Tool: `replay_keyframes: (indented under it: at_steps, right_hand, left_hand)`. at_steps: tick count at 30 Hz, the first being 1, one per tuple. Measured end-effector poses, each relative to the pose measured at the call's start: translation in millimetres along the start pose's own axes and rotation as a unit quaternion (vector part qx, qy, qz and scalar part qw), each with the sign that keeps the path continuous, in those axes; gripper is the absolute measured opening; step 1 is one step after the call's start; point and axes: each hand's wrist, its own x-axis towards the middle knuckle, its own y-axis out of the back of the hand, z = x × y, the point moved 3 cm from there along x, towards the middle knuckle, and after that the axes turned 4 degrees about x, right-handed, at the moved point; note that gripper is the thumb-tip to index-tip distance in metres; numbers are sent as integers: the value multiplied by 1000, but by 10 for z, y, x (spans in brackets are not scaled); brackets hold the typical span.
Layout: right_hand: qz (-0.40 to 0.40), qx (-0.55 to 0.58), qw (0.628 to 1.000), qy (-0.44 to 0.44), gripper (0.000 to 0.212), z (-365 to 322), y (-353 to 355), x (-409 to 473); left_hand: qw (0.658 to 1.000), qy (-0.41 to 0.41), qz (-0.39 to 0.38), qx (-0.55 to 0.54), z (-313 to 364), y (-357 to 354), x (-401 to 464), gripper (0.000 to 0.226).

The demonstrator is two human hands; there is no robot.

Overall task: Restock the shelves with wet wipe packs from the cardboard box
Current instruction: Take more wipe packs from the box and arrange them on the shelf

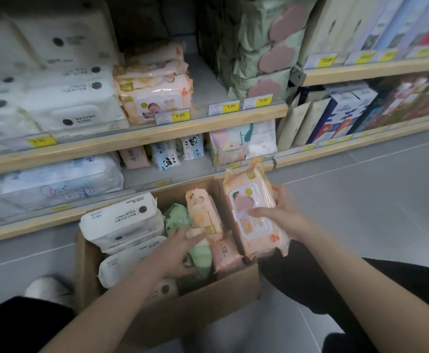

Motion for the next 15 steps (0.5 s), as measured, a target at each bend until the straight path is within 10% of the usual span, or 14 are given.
replay_keyframes:
  at_steps: [15]
  right_hand:
    - [45, -258, 932, 249, 82, -1379, -502, 11]
  left_hand:
    - [986, 124, 112, 23, -1028, 1715, -766, 94]
